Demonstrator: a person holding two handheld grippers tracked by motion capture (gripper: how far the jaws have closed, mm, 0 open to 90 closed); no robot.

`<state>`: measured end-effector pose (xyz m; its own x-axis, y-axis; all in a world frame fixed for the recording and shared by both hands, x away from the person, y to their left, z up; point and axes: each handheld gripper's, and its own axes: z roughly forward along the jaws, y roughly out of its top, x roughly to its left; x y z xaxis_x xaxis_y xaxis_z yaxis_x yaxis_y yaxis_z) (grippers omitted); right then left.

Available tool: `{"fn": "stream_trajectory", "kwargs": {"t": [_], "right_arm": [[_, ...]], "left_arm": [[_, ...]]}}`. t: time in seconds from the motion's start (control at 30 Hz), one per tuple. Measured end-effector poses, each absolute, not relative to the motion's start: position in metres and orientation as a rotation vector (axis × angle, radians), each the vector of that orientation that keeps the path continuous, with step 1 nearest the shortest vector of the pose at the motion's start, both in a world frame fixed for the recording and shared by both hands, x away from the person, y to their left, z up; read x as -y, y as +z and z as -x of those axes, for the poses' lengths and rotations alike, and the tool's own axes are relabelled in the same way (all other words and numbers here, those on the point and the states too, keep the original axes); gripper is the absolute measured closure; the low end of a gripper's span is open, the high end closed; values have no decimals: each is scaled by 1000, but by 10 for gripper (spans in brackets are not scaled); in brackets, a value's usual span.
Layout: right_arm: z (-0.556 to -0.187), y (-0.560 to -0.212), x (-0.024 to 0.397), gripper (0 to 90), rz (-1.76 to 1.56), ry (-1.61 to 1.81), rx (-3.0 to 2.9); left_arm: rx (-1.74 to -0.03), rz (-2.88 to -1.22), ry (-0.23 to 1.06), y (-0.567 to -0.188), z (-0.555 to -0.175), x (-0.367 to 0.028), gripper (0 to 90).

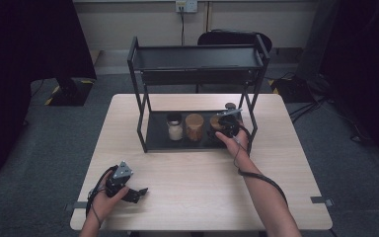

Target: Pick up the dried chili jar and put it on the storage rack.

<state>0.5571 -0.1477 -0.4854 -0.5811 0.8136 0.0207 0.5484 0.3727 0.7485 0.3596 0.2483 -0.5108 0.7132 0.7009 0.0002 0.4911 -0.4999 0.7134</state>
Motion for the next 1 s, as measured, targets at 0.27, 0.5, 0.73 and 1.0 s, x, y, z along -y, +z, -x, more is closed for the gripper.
{"fn": "stream_trajectory", "kwargs": {"t": [0.27,0.5,0.73,1.0], "right_arm": [[-553,-485,151,50,-1197,1010,-2302],[-548,-481,153,25,-1262,1062,-2283],[-541,-477,155,25,-1298,1082,-2261],[-533,-473,155,29,-1285,1065,-2256]], "left_arm": [[-901,-2202,378,-511,-360,-248,1],[-901,-2203,378,-511,-360,-248,1],[-901,-2202,378,-511,-360,-248,1],[-901,-2202,378,-511,-360,-248,1]]}}
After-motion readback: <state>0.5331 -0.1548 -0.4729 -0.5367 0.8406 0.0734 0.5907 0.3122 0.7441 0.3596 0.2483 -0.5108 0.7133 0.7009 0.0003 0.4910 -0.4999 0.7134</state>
